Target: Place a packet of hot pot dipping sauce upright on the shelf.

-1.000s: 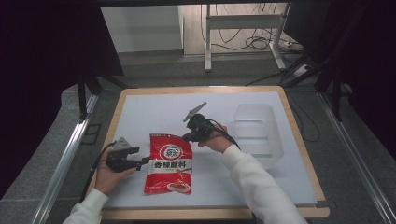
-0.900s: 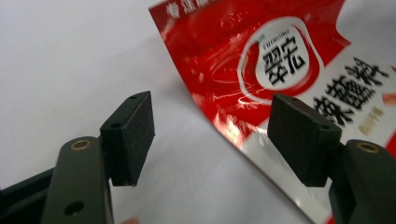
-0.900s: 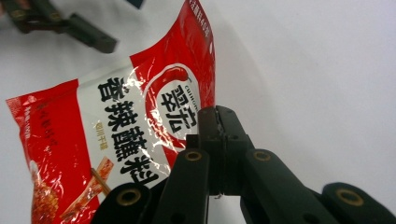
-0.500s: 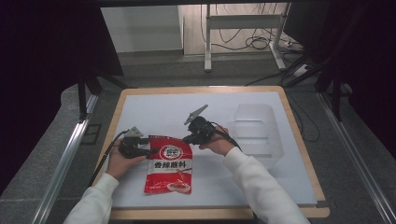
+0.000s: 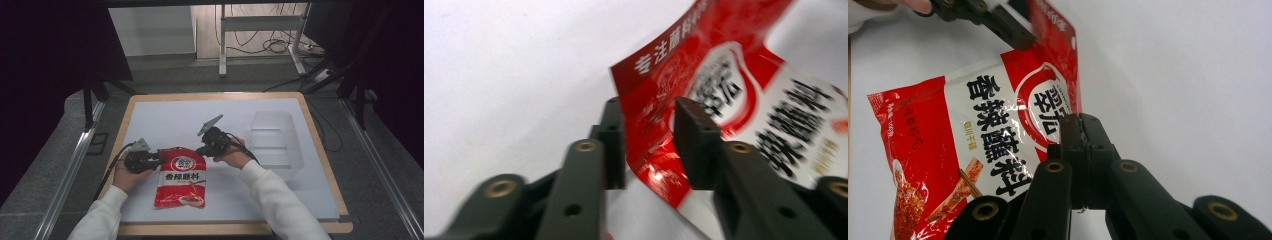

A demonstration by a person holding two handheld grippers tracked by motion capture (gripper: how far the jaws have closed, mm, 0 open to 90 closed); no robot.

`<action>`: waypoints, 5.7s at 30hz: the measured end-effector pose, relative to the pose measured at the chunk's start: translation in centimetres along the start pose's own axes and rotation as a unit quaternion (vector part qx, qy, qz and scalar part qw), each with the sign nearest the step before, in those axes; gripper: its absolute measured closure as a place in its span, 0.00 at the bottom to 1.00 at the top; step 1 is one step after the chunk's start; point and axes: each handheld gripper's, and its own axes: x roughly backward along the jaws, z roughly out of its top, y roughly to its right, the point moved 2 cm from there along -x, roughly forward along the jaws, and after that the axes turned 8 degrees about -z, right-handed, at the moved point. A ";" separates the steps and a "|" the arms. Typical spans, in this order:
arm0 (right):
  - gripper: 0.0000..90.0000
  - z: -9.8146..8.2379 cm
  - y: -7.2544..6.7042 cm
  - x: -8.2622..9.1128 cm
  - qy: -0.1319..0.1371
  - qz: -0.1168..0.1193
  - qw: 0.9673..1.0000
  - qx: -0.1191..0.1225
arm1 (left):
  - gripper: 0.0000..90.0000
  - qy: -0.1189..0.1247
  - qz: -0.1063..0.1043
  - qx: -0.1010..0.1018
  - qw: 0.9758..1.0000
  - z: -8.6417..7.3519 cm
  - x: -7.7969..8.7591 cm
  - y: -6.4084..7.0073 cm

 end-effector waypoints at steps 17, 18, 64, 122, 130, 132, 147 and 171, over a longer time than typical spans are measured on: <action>0.69 -0.1 0.4 -0.3 -0.007 -0.042 0.999 0.006 | 0.98 -0.034 -0.023 -0.050 0.998 -0.4 0.2 1.1; 0.60 0.4 0.4 -0.3 -0.006 -0.051 0.999 0.010 | 0.99 -0.036 -0.024 -0.051 0.998 -0.4 0.2 1.1; 0.98 4.1 -1.9 1.3 -0.045 0.015 0.995 0.083 | 0.42 0.035 0.000 0.023 0.999 -1.7 4.1 1.2; 0.99 5.7 2.0 18.1 0.042 -0.113 0.989 0.085 | 0.38 0.011 0.007 -0.005 1.000 -2.2 3.0 2.2; 0.99 5.4 3.8 19.4 0.036 -0.137 0.987 0.072 | 0.38 0.009 0.010 -0.006 1.000 -2.2 3.0 2.2; 0.99 5.3 4.6 19.8 0.037 -0.142 0.987 0.067 | 0.38 0.008 0.010 -0.006 1.000 -2.2 3.0 2.2; 0.99 4.4 7.3 21.5 0.047 -0.156 0.986 0.035 | 0.38 0.005 0.013 -0.007 1.000 -2.3 2.8 2.2; 0.99 2.9 11.0 23.6 0.047 -0.186 0.981 -0.002 | 0.38 -0.007 0.015 -0.013 1.000 -2.3 2.4 2.3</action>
